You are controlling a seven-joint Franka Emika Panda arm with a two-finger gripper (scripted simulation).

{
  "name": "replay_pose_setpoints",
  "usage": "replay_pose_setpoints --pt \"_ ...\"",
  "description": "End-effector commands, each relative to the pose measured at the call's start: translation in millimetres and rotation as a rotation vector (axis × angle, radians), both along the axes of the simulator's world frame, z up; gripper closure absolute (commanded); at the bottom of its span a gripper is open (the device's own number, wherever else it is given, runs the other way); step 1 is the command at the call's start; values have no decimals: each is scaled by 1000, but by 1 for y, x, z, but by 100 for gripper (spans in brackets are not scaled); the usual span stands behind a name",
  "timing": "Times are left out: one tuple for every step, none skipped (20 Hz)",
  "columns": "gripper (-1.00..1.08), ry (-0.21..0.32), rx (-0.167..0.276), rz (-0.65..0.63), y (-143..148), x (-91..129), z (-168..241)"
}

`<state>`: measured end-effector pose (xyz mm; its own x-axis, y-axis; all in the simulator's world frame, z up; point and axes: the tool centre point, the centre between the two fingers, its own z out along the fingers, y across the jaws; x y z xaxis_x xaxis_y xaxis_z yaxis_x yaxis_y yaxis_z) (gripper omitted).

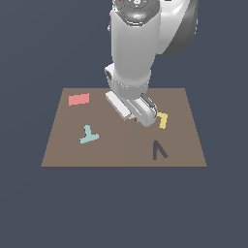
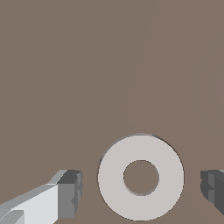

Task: Insert a designated object into the corresponding slot on a board.

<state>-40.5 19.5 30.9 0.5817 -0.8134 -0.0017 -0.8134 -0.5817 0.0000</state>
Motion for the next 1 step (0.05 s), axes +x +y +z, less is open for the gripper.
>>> replay_pose_setpoints --pt "-92 0 0 0 0 0 0"
